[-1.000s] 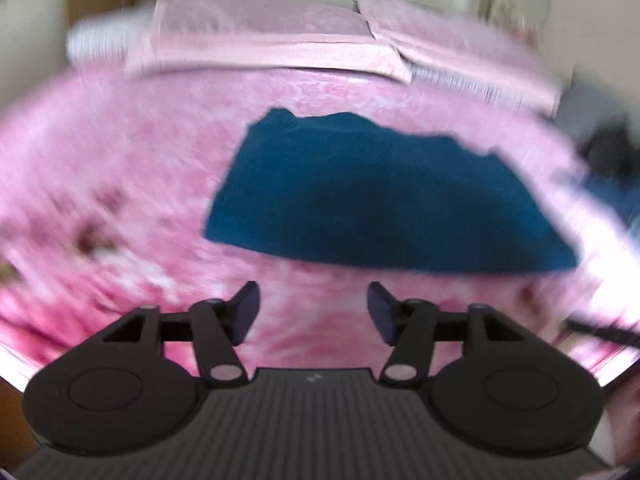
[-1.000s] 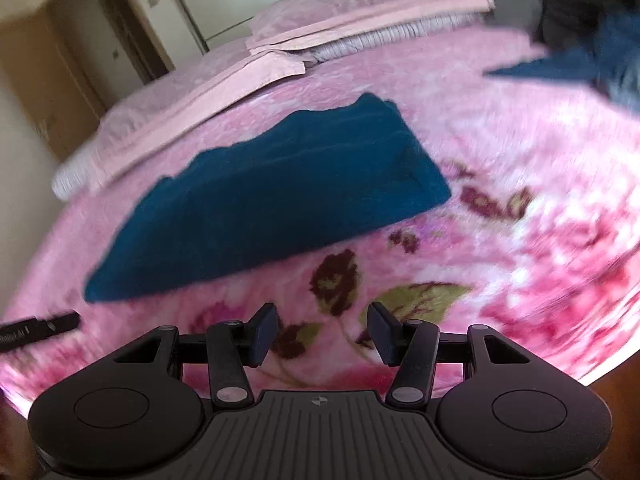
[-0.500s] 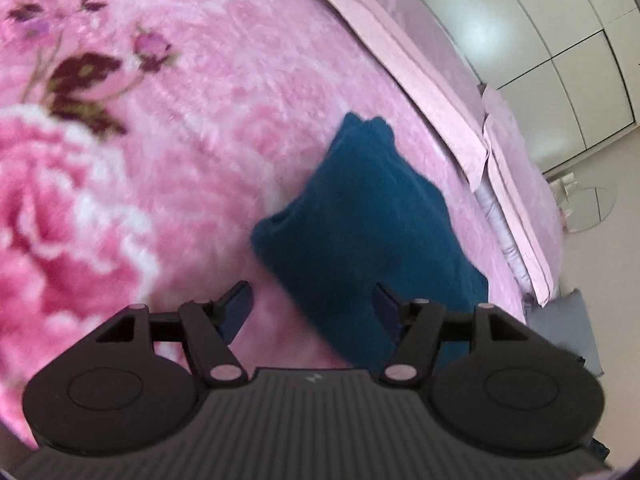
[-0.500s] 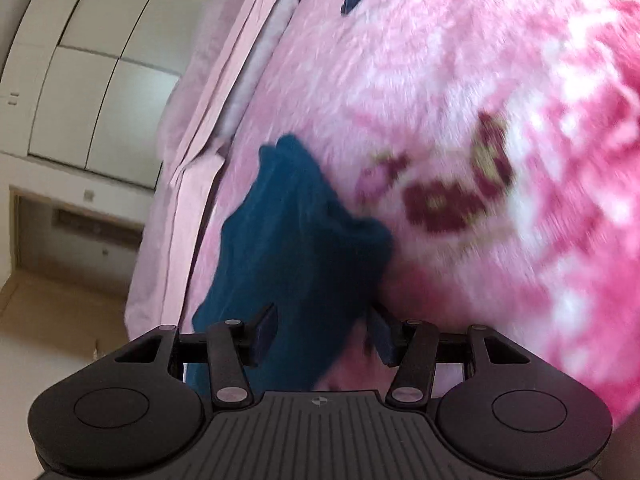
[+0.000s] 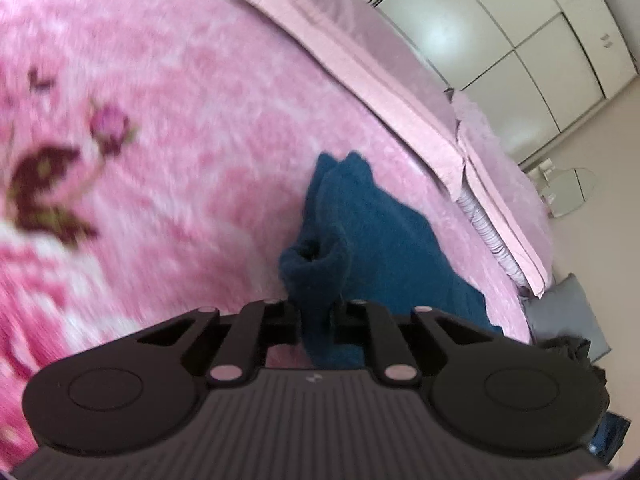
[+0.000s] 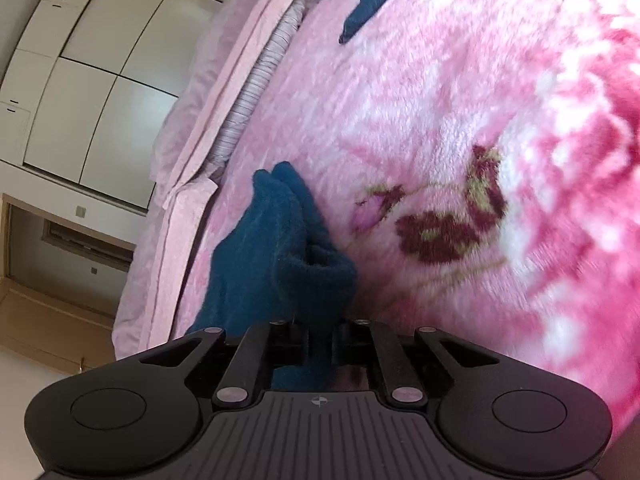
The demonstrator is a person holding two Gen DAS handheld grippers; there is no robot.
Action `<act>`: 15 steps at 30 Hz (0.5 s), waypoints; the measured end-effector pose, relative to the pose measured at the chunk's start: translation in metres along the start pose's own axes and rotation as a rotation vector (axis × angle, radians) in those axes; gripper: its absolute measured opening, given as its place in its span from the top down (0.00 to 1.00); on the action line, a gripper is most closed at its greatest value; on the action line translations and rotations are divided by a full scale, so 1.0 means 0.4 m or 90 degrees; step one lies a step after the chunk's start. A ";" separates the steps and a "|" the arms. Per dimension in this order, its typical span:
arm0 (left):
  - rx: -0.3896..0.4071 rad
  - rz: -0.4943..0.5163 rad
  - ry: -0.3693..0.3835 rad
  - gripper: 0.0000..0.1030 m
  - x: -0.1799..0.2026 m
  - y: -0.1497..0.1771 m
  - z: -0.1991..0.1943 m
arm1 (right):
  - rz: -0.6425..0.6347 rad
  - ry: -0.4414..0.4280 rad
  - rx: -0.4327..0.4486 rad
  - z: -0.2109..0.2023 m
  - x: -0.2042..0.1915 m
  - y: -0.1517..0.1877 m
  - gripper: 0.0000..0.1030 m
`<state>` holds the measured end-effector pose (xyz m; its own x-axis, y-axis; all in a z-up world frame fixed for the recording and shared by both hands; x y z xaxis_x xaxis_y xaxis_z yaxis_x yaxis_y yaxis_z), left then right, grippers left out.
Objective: Fold clothes
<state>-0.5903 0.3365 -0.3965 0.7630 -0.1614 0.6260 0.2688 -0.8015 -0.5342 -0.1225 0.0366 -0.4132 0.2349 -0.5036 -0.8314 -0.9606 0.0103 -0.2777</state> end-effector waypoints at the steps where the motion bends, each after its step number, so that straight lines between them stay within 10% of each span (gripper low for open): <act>1: 0.006 0.007 0.000 0.90 0.000 -0.010 -0.012 | -0.003 0.000 -0.002 -0.015 -0.007 0.007 0.93; 12: -0.051 0.049 -0.041 0.83 -0.104 -0.034 -0.099 | -0.046 0.047 -0.136 -0.164 0.005 0.197 0.91; 15: -0.044 0.051 -0.076 0.80 -0.125 -0.024 -0.131 | -0.068 0.066 -0.177 -0.184 0.013 0.232 0.74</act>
<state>-0.6618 0.3222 -0.3928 0.8462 -0.1597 0.5084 0.1665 -0.8270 -0.5370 -0.2212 -0.0287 -0.4079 0.3335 -0.5744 -0.7476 -0.9386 -0.2764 -0.2064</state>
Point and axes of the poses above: each gripper's, at about its wrist camera, not at the fingertips, and z roughly the way its jaws point, x to its right, y to its underside, the point moved 2 cm from there along z, roughly the way its jaws point, and after that the axes turned 1 degree about -y, right-handed, at the moved point
